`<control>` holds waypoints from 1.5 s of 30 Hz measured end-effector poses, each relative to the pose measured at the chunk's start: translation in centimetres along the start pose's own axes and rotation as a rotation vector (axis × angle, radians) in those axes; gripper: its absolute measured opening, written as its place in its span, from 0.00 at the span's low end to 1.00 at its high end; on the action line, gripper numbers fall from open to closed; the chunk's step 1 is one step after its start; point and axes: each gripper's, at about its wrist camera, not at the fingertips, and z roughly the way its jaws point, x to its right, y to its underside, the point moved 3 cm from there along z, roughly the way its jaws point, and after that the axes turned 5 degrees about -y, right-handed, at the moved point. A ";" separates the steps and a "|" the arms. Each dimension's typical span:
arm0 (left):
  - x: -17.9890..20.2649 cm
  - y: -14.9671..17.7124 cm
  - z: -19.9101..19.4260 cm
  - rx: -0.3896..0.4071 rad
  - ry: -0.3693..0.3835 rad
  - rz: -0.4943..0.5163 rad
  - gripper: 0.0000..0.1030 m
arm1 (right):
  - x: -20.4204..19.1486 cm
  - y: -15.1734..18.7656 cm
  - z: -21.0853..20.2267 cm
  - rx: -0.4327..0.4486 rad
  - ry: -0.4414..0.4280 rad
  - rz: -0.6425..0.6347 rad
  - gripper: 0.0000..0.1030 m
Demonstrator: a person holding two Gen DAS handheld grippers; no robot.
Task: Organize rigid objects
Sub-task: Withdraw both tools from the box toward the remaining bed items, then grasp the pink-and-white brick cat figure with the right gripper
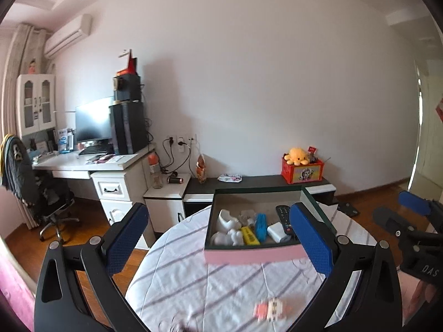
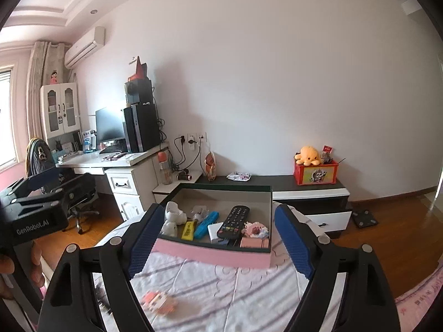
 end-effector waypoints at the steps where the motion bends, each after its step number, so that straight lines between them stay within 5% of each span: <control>1: -0.6 0.4 -1.0 -0.003 -0.004 -0.020 1.00 | -0.4 0.3 -1.0 0.004 0.012 -0.001 0.85; 3: -1.7 1.3 -2.6 0.001 -0.005 -0.044 1.00 | -1.0 0.7 -2.2 0.013 0.021 -0.001 1.00; 21: -4.5 6.3 -8.3 -0.023 -0.039 0.000 1.00 | -6.2 5.9 -6.3 -0.046 -0.008 -0.043 1.00; 31: -5.8 8.7 -6.4 -0.088 -0.051 -0.001 1.00 | -7.4 8.4 -3.0 -0.148 -0.010 -0.055 1.00; 45: -6.9 14.2 0.0 -0.277 -0.046 0.027 1.00 | -7.8 13.7 6.0 -0.378 -0.026 -0.037 1.00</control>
